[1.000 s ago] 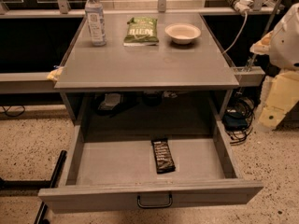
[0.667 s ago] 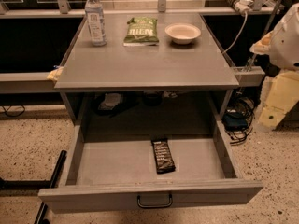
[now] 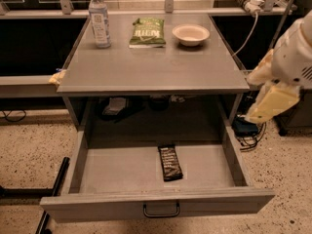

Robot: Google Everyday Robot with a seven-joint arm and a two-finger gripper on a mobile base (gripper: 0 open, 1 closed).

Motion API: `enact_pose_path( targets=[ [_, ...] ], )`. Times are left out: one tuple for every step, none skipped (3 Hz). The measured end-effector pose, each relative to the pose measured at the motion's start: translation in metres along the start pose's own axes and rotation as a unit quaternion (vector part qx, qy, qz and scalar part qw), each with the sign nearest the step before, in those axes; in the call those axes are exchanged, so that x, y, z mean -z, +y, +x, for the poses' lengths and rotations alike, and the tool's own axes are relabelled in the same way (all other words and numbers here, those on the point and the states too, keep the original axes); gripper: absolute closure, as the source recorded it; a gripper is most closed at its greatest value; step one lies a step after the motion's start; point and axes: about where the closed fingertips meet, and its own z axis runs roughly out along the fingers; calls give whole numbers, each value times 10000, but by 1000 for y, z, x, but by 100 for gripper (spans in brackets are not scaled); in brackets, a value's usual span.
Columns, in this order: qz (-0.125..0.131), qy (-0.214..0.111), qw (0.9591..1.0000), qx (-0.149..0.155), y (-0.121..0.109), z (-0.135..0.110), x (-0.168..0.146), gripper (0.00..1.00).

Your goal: Pick rxbar chocolate from top drawer and place on counter

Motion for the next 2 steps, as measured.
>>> enact_pose_path(
  targets=[
    [-103, -586, 9982, 102, -1, -15, -65, 66],
    [-235, -1164, 9927, 215, -4, -37, -122, 88]
  ],
)
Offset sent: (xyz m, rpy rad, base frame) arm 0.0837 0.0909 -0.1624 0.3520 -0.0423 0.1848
